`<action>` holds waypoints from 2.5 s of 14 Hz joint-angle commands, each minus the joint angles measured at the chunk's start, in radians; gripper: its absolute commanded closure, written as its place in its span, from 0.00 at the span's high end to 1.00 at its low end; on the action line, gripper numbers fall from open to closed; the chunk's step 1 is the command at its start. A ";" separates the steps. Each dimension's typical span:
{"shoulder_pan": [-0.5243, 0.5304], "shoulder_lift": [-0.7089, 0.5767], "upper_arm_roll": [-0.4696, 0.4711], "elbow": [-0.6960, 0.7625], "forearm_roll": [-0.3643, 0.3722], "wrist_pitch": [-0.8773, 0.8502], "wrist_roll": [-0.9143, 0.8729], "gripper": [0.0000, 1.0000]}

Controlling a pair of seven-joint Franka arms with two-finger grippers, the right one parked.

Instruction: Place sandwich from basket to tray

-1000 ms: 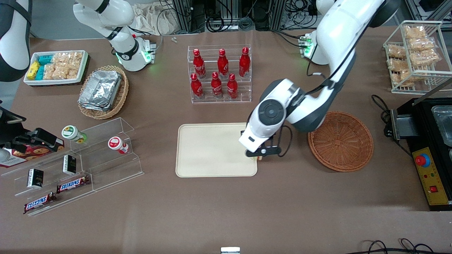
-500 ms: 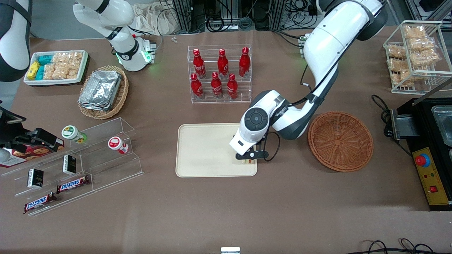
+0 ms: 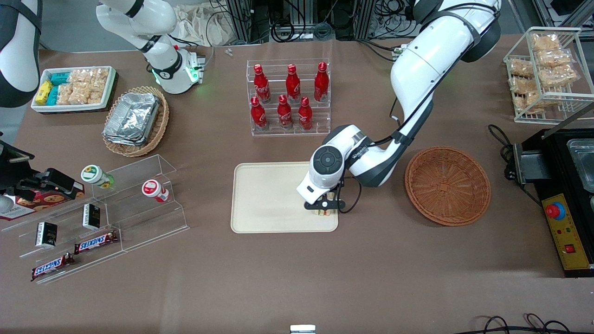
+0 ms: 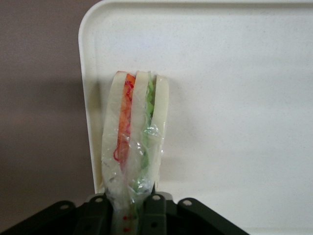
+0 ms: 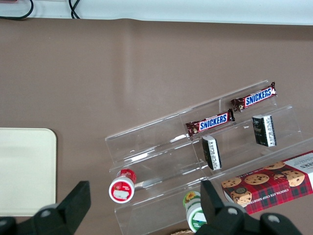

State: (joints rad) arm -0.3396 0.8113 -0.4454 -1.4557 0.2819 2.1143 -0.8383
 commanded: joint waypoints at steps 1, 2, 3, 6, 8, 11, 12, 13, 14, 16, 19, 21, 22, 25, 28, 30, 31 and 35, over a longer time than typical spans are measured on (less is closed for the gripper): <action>-0.012 0.020 0.004 0.032 0.026 -0.001 -0.027 1.00; -0.012 0.016 0.004 0.037 0.025 -0.001 -0.027 1.00; -0.010 0.008 0.004 0.040 0.023 -0.001 -0.033 1.00; 0.004 -0.059 0.005 0.044 0.026 -0.019 -0.087 1.00; 0.027 -0.137 0.004 0.044 0.010 -0.095 -0.085 1.00; 0.094 -0.266 0.002 0.035 -0.013 -0.227 -0.074 1.00; 0.120 -0.308 0.002 0.034 -0.044 -0.250 -0.071 1.00; 0.148 -0.351 0.001 0.031 -0.068 -0.266 -0.065 1.00; 0.171 -0.386 0.002 0.025 -0.081 -0.292 -0.048 1.00; 0.240 -0.455 0.000 0.012 -0.139 -0.335 -0.009 1.00; 0.376 -0.584 0.002 -0.040 -0.222 -0.414 0.167 1.00; 0.448 -0.635 0.002 -0.070 -0.236 -0.439 0.261 1.00; 0.473 -0.650 0.002 -0.087 -0.236 -0.439 0.301 1.00; 0.598 -0.707 0.004 -0.150 -0.236 -0.444 0.523 1.00; 0.694 -0.730 0.004 -0.183 -0.236 -0.461 0.713 1.00; 0.699 -0.735 0.039 -0.184 -0.236 -0.476 0.829 1.00; 0.662 -0.730 0.072 -0.184 -0.234 -0.476 0.832 1.00; 0.493 -0.725 0.237 -0.183 -0.234 -0.484 0.834 1.00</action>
State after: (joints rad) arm 0.2194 0.1149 -0.2694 -1.6166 0.0629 1.6452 -0.0218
